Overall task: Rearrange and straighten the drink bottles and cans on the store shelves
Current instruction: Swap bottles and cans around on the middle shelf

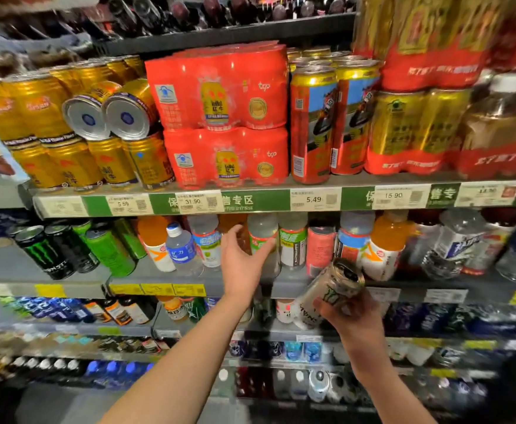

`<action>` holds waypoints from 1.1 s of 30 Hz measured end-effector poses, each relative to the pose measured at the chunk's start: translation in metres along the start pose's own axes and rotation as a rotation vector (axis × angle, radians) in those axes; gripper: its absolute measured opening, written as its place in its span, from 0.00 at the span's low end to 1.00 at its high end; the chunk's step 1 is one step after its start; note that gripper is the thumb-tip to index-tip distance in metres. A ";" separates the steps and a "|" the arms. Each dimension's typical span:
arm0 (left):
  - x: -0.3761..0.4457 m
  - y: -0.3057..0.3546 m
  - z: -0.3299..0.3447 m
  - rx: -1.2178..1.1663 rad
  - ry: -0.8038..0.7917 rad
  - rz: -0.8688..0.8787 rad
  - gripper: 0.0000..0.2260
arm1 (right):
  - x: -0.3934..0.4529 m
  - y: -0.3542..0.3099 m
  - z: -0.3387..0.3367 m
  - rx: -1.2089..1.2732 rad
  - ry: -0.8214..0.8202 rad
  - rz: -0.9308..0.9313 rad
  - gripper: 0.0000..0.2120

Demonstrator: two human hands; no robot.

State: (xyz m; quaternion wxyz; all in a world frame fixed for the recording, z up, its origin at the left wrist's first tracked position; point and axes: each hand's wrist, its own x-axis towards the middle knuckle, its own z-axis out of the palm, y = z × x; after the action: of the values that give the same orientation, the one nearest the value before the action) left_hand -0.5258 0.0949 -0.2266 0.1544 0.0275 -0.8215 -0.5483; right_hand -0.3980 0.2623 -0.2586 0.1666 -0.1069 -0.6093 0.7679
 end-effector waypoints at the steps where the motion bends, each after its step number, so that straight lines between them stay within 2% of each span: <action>1: -0.008 0.000 -0.010 -0.042 -0.001 0.032 0.22 | 0.000 0.001 0.008 -0.024 -0.009 -0.001 0.31; 2: -0.016 0.001 -0.021 -0.075 -0.015 0.072 0.16 | 0.001 0.000 0.018 -0.039 -0.015 0.007 0.30; 3: -0.023 0.000 -0.033 -0.107 -0.065 0.094 0.14 | 0.001 -0.001 0.029 -0.047 -0.038 0.012 0.27; 4: -0.028 -0.002 -0.049 -0.147 -0.159 0.085 0.15 | 0.002 0.000 0.044 -0.056 -0.065 0.021 0.26; 7: -0.043 -0.007 -0.085 -0.205 -0.574 0.008 0.25 | 0.007 0.000 0.078 -0.073 -0.097 0.036 0.25; 9: -0.044 -0.018 -0.108 -0.149 -0.634 -0.007 0.29 | 0.007 0.002 0.110 -0.129 -0.144 0.026 0.24; 13: -0.021 -0.050 -0.145 -0.131 -0.370 -0.043 0.28 | -0.001 0.009 0.183 -0.213 -0.236 -0.005 0.25; 18: 0.010 -0.084 -0.198 -0.088 -0.262 0.017 0.28 | -0.012 0.028 0.268 -0.329 -0.295 -0.006 0.30; 21: 0.028 -0.106 -0.226 -0.137 -0.154 -0.032 0.23 | -0.012 0.042 0.303 -0.342 -0.313 0.002 0.24; 24: 0.047 -0.133 -0.240 -0.197 -0.010 -0.127 0.23 | -0.008 0.052 0.324 -0.381 -0.189 -0.024 0.16; 27: 0.066 -0.151 -0.245 -0.220 0.075 -0.187 0.21 | -0.005 0.056 0.335 -0.461 -0.029 -0.053 0.16; 30: 0.082 -0.163 -0.245 -0.234 0.116 -0.177 0.22 | 0.000 0.055 0.348 -0.540 0.134 -0.252 0.13; 33: 0.092 -0.162 -0.241 -0.221 0.133 -0.102 0.18 | 0.008 0.053 0.363 -0.647 0.133 -0.375 0.15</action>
State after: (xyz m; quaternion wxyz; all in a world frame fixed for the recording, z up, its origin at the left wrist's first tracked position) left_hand -0.5650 -0.2044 -0.2684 0.1827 0.0884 -0.7416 -0.6394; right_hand -0.5450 -0.0720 -0.2245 0.3009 -0.0902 -0.8172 0.4833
